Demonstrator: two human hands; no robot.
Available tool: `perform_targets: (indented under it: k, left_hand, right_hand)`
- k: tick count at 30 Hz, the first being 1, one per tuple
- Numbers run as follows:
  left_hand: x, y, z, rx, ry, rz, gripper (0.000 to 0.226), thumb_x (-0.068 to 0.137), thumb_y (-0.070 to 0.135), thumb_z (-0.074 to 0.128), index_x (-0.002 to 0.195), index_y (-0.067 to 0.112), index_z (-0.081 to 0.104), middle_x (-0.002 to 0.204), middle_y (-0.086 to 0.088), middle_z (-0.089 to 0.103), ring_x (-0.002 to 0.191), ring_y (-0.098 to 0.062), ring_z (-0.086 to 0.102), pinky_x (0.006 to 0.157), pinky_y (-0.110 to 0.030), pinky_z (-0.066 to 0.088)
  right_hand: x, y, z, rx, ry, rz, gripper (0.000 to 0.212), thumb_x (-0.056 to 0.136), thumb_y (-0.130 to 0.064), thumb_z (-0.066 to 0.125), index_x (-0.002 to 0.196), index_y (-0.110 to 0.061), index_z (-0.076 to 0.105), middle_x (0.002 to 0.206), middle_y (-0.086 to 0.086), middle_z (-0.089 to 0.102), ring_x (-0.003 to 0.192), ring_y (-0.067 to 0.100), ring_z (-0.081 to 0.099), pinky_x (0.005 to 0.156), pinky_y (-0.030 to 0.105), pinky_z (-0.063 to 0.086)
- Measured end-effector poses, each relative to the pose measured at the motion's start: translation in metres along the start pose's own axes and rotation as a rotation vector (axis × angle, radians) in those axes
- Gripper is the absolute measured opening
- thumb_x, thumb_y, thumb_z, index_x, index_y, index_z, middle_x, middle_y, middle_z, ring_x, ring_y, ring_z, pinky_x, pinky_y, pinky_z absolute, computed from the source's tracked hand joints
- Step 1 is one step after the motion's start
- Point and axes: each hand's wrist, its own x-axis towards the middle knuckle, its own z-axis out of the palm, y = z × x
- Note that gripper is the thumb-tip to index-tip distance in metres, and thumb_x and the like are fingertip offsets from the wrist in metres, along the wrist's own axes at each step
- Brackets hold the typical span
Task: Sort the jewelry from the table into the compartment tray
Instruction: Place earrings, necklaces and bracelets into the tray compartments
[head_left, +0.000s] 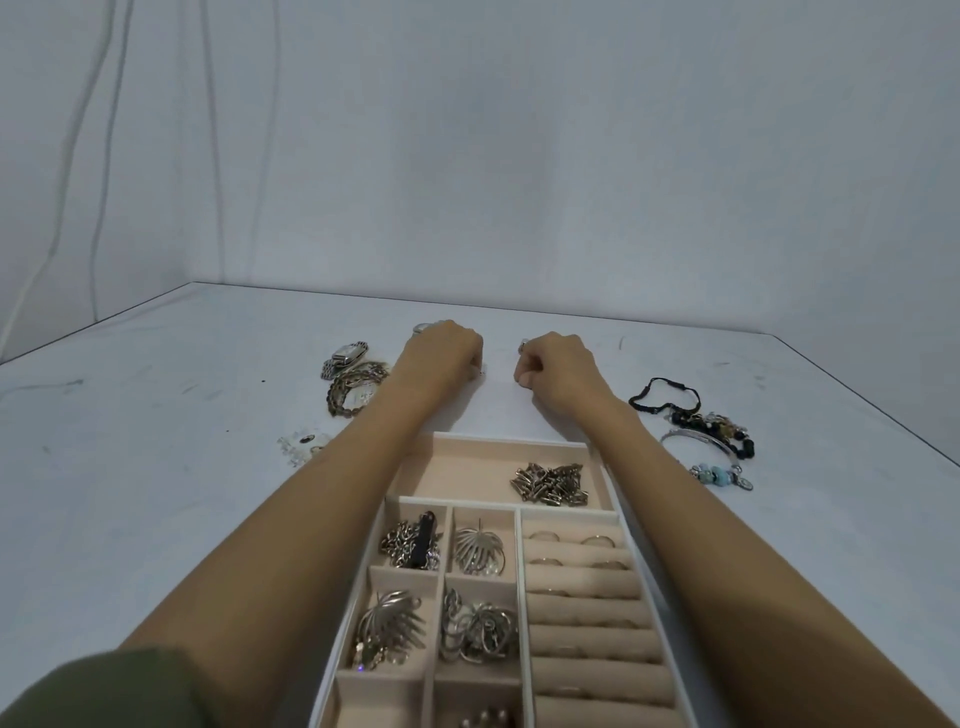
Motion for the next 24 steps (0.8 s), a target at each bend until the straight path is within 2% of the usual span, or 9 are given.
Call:
perform_targets:
  k: [4,7,9,11,13,16,20,21,24]
  left_hand:
    - [-0.001,-0.003,0.0,-0.112,-0.009,-0.035,0.021,0.088,0.013,0.057,0.108,0.013,0.062,0.113,-0.011,0.06,0.109,-0.031,0.053,0.076,-0.031,0.037]
    - [-0.003,-0.006,0.0,-0.243,-0.019,-0.112,0.02,0.087,0.012,0.057,0.106,0.015,0.064,0.109,-0.006,0.065,0.112,-0.029,0.053,0.079,-0.032,0.041]
    - [-0.005,-0.008,-0.001,-0.226,-0.047,-0.098,0.021,0.086,0.01,0.056,0.102,0.015,0.068,0.108,-0.008,0.064,0.112,-0.032,0.053,0.078,-0.032,0.041]
    - [-0.011,-0.007,-0.005,-0.23,-0.028,-0.077,0.023,0.083,0.006,0.054,0.098,0.015,0.071,0.106,-0.008,0.064,0.109,-0.031,0.054,0.075,-0.03,0.039]
    - [-0.019,-0.008,-0.013,-0.336,0.031,-0.081,0.025,0.083,0.001,0.053,0.095,0.013,0.071,0.102,-0.007,0.068,0.106,-0.027,0.058,0.082,-0.03,0.043]
    - [-0.034,-0.01,-0.029,-0.526,0.147,-0.13,0.015,0.085,0.003,0.059,0.091,0.01,0.071,0.097,-0.003,0.072,0.099,-0.022,0.064,0.092,-0.035,0.047]
    - [-0.062,-0.013,-0.049,-0.758,0.223,-0.158,0.008,0.085,0.007,0.063,0.085,0.013,0.068,0.081,0.003,0.069,0.077,-0.017,0.065,0.084,-0.035,0.054]
    - [-0.071,-0.013,-0.053,-0.813,0.237,-0.163,0.008,0.085,0.008,0.063,0.084,0.015,0.067,0.078,0.005,0.069,0.075,-0.016,0.066,0.081,-0.035,0.055]
    - [-0.098,-0.014,-0.061,-0.908,0.283,-0.164,0.009,0.088,0.01,0.062,0.087,0.018,0.066,0.076,0.007,0.07,0.072,-0.011,0.066,0.069,-0.028,0.055]
  right_hand:
    - [-0.005,-0.002,-0.005,0.034,-0.03,0.02,0.018,0.084,0.005,0.048,0.083,-0.003,0.064,0.087,0.009,0.065,0.095,0.029,0.057,0.099,0.044,0.042]
    - [-0.01,-0.003,-0.011,0.106,-0.032,0.049,0.017,0.084,0.003,0.051,0.088,0.005,0.067,0.094,0.014,0.067,0.097,0.03,0.059,0.087,0.038,0.048]
    - [-0.014,-0.002,-0.015,0.165,-0.041,0.066,0.017,0.083,0.003,0.051,0.086,0.002,0.067,0.085,0.01,0.065,0.09,0.026,0.059,0.078,0.031,0.049]
    - [-0.021,-0.003,-0.019,0.215,-0.069,0.073,0.018,0.084,0.003,0.05,0.085,-0.002,0.067,0.072,0.001,0.058,0.077,0.018,0.054,0.062,0.017,0.042]
    - [-0.027,-0.005,-0.023,0.231,-0.061,0.055,0.016,0.087,0.003,0.051,0.088,-0.001,0.066,0.073,-0.001,0.057,0.074,0.014,0.051,0.055,0.009,0.036]
    - [-0.035,-0.007,-0.026,0.265,-0.003,0.031,0.015,0.09,0.001,0.051,0.087,-0.008,0.063,0.09,0.001,0.06,0.086,0.015,0.052,0.066,0.022,0.037]
    - [-0.052,-0.005,-0.032,0.308,0.071,0.035,0.016,0.089,-0.003,0.054,0.084,-0.017,0.06,0.099,0.004,0.066,0.095,0.017,0.057,0.081,0.032,0.046]
    - [-0.057,-0.005,-0.034,0.32,0.092,0.034,0.016,0.089,-0.004,0.055,0.085,-0.017,0.061,0.098,0.004,0.067,0.094,0.017,0.058,0.081,0.032,0.047]
    - [-0.076,-0.006,-0.041,0.359,0.165,0.027,0.015,0.091,-0.006,0.055,0.09,-0.016,0.066,0.089,0.0,0.063,0.077,0.01,0.055,0.065,0.018,0.041]
